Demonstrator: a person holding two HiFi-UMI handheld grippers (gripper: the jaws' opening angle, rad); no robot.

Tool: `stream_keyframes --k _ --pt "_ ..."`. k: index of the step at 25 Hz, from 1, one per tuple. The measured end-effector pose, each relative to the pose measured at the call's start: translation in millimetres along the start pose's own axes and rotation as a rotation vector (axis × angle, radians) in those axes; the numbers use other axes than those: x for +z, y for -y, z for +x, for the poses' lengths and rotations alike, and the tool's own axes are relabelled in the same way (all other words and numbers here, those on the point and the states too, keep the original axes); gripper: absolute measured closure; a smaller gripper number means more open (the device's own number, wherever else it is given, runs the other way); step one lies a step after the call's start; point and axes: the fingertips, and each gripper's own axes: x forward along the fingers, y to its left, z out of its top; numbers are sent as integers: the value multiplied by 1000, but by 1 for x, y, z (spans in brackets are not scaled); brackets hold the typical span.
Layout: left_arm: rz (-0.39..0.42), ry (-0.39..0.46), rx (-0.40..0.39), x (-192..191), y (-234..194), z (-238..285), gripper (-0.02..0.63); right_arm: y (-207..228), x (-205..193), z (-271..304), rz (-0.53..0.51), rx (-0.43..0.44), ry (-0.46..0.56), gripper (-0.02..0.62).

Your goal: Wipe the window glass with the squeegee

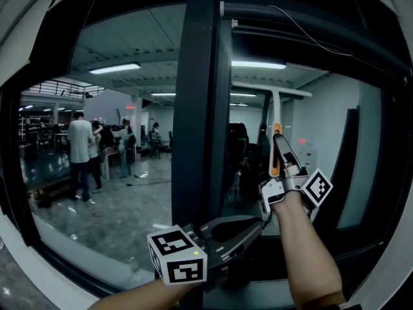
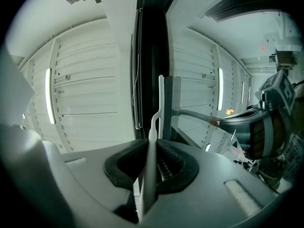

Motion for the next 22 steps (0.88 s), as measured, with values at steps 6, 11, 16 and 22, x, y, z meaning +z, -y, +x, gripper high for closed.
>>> stream_keyframes --k 6,11,16,22 --pt "-30 -3 14 0 -9 2 606 8 -3 -1 20 -16 -11 534" --pt "-53 -3 18 2 -16 9 606 15 -3 -4 23 -36 -12 534" --pt "-86 -6 21 1 -26 15 606 26 -4 -8 41 -55 -21 534" --pt "-114 -20 12 -3 -21 16 606 24 -12 -19 55 -76 -31 534"
